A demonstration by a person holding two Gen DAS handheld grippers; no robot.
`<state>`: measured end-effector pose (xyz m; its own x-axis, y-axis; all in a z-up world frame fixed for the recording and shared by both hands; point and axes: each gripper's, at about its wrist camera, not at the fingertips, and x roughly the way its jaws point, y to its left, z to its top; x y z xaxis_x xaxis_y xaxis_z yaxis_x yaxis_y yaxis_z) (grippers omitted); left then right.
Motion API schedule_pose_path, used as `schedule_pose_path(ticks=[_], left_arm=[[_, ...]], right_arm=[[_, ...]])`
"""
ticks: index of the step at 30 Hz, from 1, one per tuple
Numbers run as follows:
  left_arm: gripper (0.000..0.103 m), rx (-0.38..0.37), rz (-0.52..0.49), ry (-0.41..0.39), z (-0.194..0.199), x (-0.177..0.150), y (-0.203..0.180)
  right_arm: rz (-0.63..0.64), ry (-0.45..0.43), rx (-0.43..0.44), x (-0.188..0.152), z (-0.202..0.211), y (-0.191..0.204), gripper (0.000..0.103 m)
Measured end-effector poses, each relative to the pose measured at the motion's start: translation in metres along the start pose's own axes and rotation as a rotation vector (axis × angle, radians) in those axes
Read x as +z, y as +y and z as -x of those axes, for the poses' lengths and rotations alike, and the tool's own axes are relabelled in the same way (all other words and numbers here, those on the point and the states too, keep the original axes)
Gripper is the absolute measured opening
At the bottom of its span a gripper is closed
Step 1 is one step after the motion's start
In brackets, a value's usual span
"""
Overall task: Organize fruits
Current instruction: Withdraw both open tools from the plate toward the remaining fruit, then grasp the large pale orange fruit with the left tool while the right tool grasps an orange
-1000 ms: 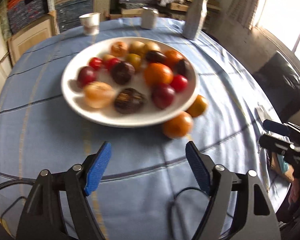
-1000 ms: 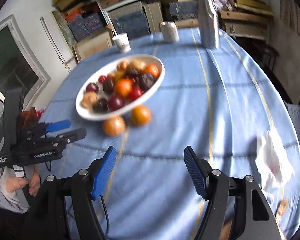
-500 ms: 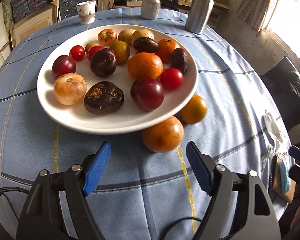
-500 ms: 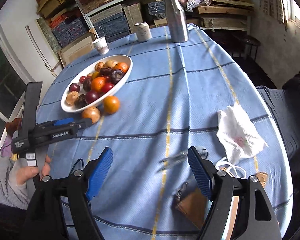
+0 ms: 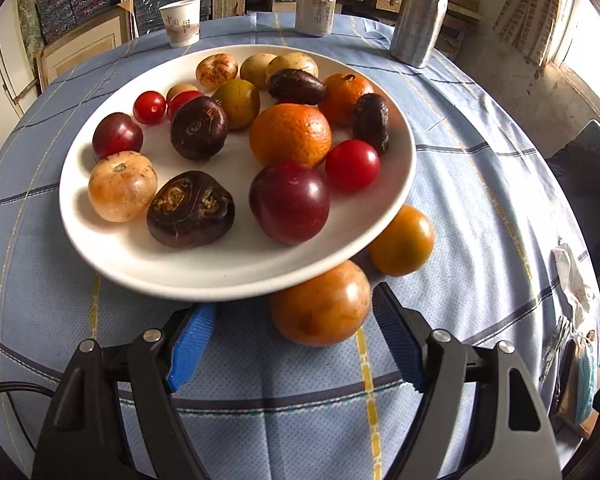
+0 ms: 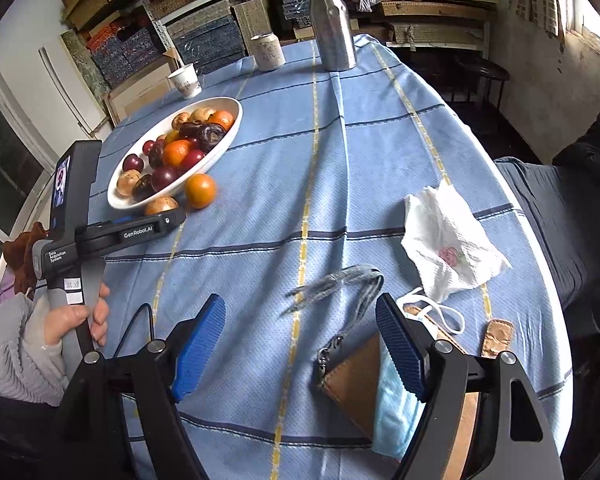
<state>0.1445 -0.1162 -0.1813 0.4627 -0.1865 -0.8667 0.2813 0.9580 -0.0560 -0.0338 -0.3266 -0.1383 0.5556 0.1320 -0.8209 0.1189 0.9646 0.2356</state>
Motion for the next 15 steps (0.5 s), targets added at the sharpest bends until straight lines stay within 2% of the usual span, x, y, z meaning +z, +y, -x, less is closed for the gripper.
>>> schedule_pose_path(ticks=[2,9,11,12,15], left_arm=[[0.075,-0.004,0.002,-0.008,0.0,0.001,-0.001],[0.063,-0.012,0.017,-0.019,0.002,-0.001,0.002],[0.044,-0.046,-0.01,-0.022,0.005,-0.001,-0.004],[0.044,-0.024,-0.03,-0.023,0.005,-0.002,-0.008],[0.044,-0.037,-0.04,-0.03,0.008,-0.004,-0.011]], right_arm=[[0.0,0.007,-0.003,-0.001,-0.001,-0.001,0.078],[-0.001,0.02,-0.003,-0.002,-0.003,-0.002,0.078],[0.003,0.021,0.0,-0.002,-0.004,-0.001,0.078],[0.007,0.021,0.001,-0.002,-0.004,0.0,0.078],[0.022,0.019,0.008,0.0,-0.005,0.004,0.078]])
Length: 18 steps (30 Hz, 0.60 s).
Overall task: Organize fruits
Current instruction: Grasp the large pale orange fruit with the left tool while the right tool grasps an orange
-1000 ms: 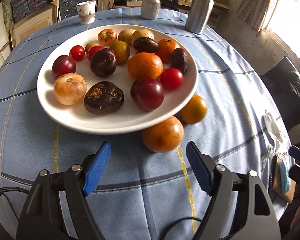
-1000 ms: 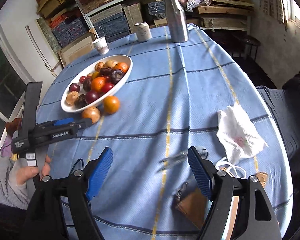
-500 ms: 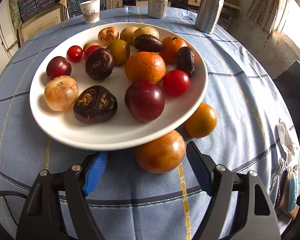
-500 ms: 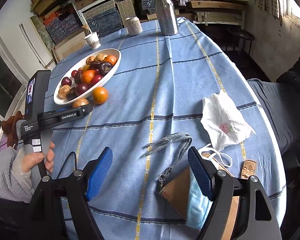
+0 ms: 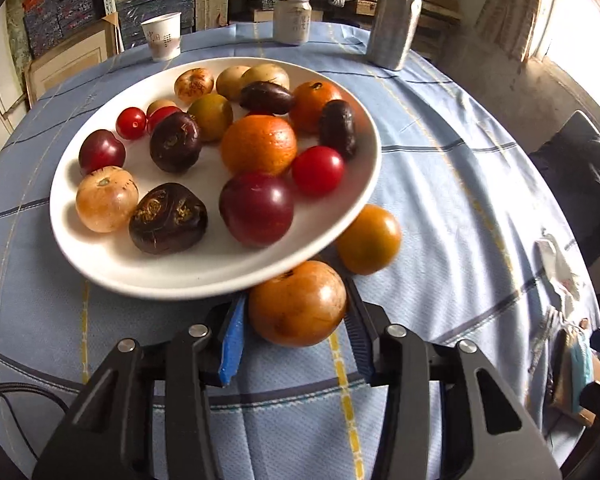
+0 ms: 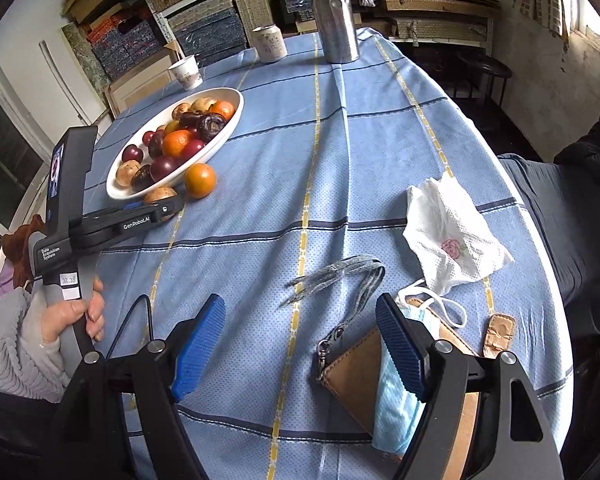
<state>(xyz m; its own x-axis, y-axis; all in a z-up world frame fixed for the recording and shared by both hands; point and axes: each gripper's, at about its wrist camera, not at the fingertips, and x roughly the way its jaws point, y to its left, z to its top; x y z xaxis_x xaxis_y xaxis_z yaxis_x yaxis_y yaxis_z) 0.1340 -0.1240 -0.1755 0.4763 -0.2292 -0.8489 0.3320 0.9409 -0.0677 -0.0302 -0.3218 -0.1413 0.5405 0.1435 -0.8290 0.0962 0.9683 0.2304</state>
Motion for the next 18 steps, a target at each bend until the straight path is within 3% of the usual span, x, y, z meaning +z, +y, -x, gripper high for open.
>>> schedule_pose_path(ticks=[8,18], left_arm=[[0.044,0.01,0.029,-0.012,0.023,-0.01,0.027],[0.044,0.132,0.085,-0.04,0.06,-0.029,0.081]], right_arm=[[0.042,-0.005,0.052,0.017,-0.012,0.02,0.078],[0.102,0.02,0.143,0.036,-0.04,0.058,0.079]])
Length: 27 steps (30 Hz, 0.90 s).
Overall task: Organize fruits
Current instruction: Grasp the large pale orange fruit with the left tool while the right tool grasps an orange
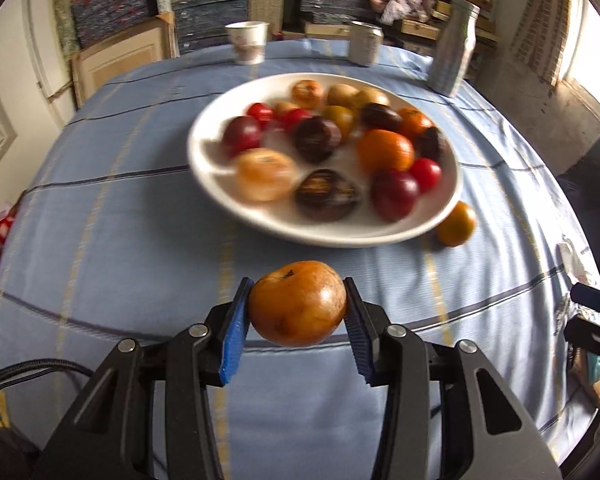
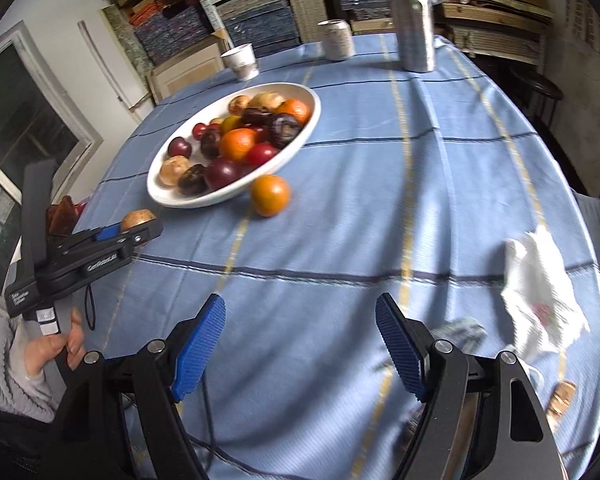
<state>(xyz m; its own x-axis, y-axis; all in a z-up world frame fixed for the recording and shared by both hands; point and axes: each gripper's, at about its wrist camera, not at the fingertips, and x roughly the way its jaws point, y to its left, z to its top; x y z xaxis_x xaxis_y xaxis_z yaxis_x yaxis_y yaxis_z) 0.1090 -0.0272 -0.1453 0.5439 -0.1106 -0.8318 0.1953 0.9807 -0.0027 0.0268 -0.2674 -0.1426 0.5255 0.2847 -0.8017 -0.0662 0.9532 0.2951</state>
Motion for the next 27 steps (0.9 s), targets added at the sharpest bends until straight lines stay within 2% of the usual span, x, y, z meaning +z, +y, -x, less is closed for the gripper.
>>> schedule_pose_path(ticks=[10,16,23,27], left_arm=[[0.044,0.104,0.115,0.002,0.023,-0.014,0.065],[0.044,0.136,0.168,0.008,0.035,-0.021,0.09],[0.044,0.164,0.211,0.019,0.048,-0.029,0.11],[0.044,0.175,0.216,0.027,0.049,-0.032,0.112]], right_arm=[[0.066,0.027,0.022,0.029,-0.044,0.017,0.079],[0.14,0.025,0.019,0.044,-0.067,0.019,0.079],[0.245,0.006,0.055,0.065,-0.087,0.022,0.079],[0.299,0.004,0.064,0.073,-0.095,0.027,0.071]])
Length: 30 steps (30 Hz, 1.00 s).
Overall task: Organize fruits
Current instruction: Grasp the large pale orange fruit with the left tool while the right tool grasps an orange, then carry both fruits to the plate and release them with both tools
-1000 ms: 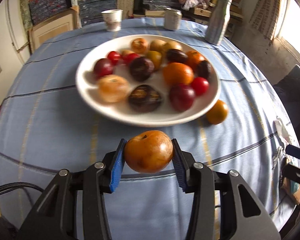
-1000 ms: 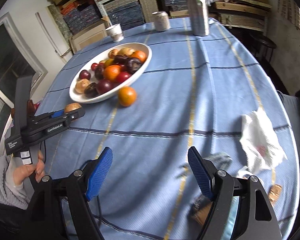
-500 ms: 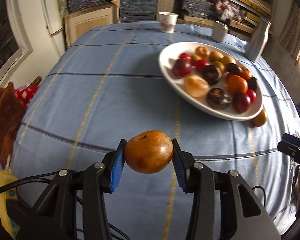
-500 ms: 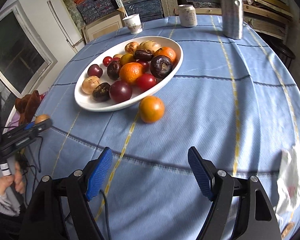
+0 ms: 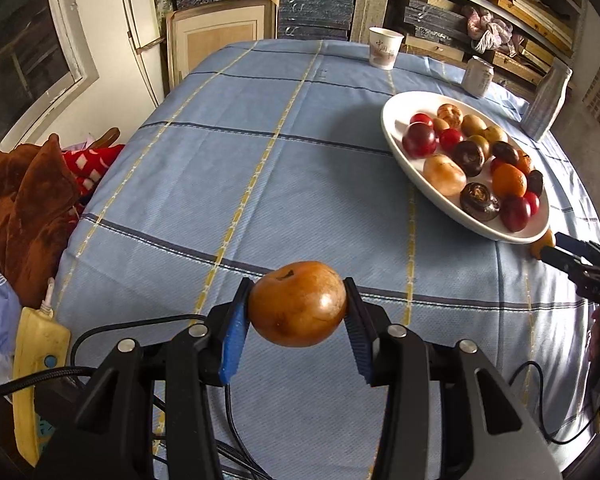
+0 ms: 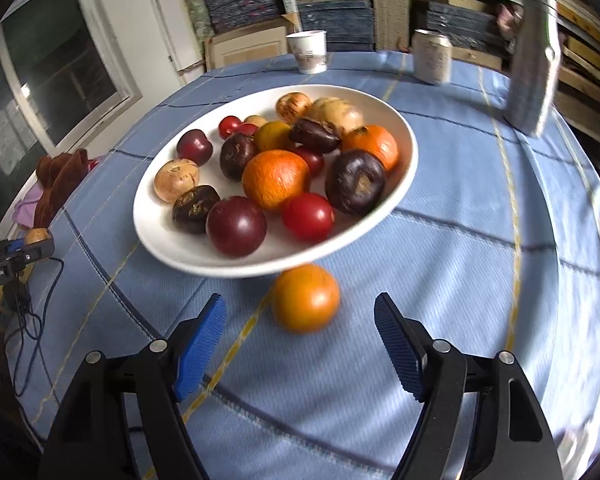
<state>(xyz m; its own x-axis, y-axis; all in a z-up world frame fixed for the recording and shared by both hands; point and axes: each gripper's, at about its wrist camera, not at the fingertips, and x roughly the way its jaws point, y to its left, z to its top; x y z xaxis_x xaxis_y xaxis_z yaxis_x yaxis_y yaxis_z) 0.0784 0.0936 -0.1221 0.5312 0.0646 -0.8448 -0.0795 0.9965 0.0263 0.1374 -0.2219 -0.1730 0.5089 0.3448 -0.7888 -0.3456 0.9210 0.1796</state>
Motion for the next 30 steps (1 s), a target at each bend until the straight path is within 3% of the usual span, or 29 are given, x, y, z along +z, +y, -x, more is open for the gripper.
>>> schedule_pose_path(ticks=[6,11,18,26,30], left_arm=[[0.044,-0.002,0.011,0.011,-0.003,0.001,0.002],[0.044,-0.02,0.002,0.017,-0.007,0.003,-0.002],[0.044,-0.082,-0.051,0.039,-0.016,0.0,-0.021],[0.044,-0.178,-0.256,0.09,-0.028,-0.025,-0.076],[0.044,-0.222,-0.305,0.064,-0.017,-0.025,-0.095]], right_arm=[[0.033,0.029,-0.007,0.007,-0.012,0.001,0.059],[0.013,0.039,-0.02,0.003,-0.015,-0.001,0.038],[-0.042,0.057,-0.001,-0.018,-0.001,0.009,0.037],[-0.05,0.08,0.056,-0.064,0.023,0.059,0.037],[-0.003,0.085,0.064,-0.071,0.038,0.083,0.037]])
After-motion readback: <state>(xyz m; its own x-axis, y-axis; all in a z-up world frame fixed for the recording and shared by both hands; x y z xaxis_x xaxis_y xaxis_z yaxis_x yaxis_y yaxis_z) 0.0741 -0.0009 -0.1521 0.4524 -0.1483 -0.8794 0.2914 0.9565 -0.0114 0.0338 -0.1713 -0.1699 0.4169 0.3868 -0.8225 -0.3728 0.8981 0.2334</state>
